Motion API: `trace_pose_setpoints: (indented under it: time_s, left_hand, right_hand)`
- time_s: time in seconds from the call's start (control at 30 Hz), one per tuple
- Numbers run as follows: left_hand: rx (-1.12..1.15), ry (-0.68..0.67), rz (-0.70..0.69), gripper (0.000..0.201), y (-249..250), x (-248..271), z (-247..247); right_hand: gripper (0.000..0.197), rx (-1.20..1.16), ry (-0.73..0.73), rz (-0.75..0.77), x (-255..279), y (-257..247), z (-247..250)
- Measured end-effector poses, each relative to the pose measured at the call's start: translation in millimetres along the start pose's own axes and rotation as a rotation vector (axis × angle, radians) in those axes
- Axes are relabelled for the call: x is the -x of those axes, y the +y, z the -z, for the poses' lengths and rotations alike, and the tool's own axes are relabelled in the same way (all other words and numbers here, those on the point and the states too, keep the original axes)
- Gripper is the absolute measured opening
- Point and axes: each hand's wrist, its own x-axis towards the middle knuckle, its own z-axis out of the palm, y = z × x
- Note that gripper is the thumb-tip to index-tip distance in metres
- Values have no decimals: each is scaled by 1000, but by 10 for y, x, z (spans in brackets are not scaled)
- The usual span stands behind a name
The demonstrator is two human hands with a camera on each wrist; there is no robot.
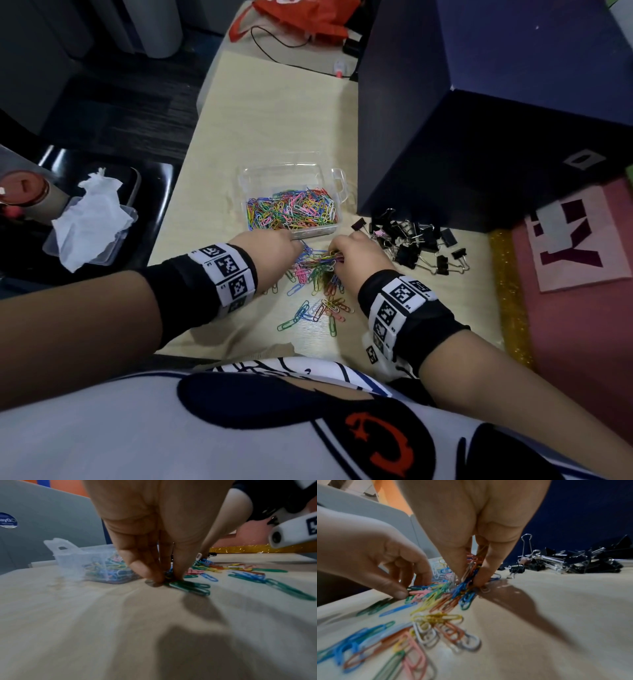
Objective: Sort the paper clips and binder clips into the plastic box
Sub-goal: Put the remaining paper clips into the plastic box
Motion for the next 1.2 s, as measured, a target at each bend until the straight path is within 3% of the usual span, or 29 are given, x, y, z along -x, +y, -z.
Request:
trace_pose_setpoints:
  time_s: [0.3,0.53,0.67,0.83,0.93,1.03,1.2]
  left_hand:
    - [76,44,18,19,-89,36,27]
    - [257,271,124,24,-284,81,421]
    - [288,289,218,30,-439,50,397]
    - [196,382,140,39,-339,93,252]
    - [100,307,58,50,-232,54,145]
    - [30,237,68,52,-246,22,70]
    - [-26,250,64,47,-412,82,84]
  right_hand:
    - [22,-61,156,42,-21,-152,330]
    - [30,-194,240,94,-194,-402,455]
    - [47,-254,158,72,-248,-453,483]
    - [37,-124,155,0,-239,-324,504]
    - [50,-54,33,101,-220,-330,425]
    - [58,82,-73,173,-218,-331,379]
    - [47,245,-136,119,-275,-335,413]
